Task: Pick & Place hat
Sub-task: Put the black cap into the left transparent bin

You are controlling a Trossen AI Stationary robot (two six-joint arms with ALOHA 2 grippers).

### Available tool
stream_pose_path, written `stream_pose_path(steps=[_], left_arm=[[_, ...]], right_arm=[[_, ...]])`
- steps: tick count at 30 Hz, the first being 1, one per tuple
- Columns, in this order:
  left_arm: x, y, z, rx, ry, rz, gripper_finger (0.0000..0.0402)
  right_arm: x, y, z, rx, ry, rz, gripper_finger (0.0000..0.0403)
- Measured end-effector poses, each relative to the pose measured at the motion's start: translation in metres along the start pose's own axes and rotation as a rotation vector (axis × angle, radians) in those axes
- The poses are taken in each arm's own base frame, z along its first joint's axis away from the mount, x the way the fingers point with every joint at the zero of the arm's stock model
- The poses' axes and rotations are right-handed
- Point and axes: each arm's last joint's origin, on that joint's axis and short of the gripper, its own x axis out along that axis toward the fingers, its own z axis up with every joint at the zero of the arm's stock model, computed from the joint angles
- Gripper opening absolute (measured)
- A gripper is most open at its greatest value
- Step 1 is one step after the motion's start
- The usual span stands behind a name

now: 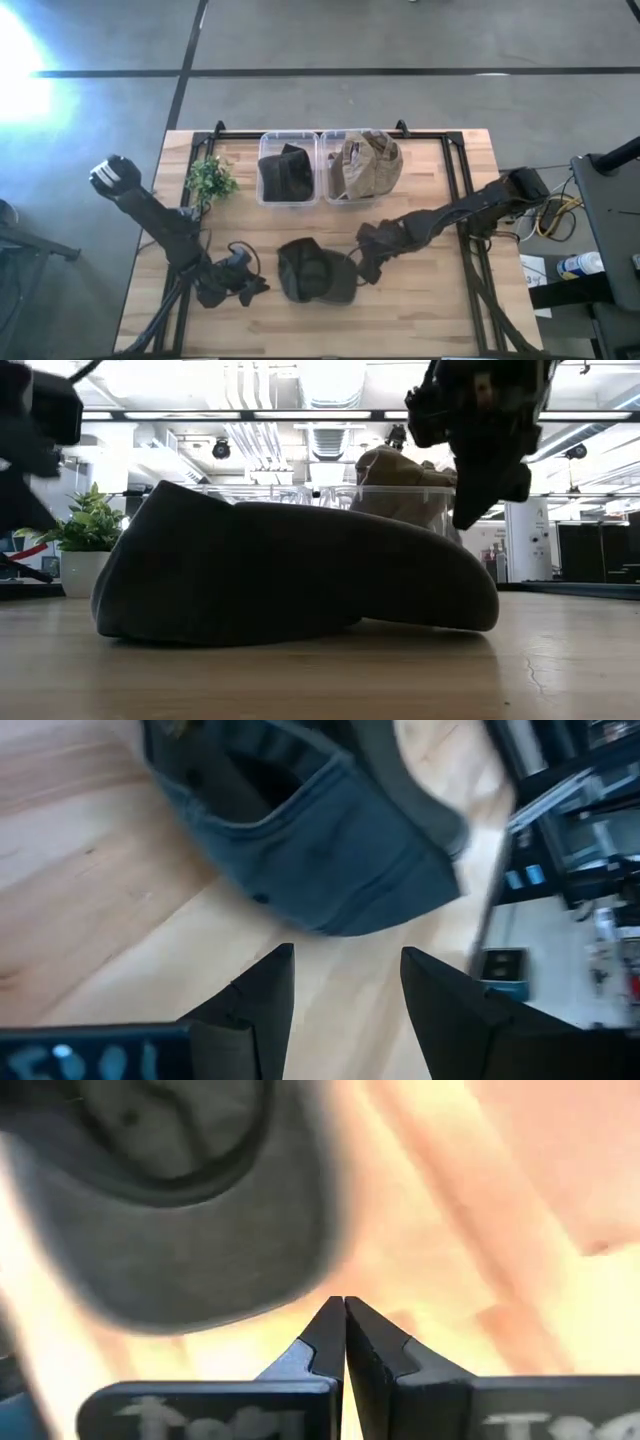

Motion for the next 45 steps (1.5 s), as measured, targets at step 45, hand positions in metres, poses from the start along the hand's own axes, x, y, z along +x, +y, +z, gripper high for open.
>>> stream_pose_path(steps=[45], left_arm=[[-0.011,-0.02,0.041,0.053,-0.307,-0.084,0.0177]], right_arm=[[0.08,0.053,0.067,-0.209,0.036,0.271,0.0009]])
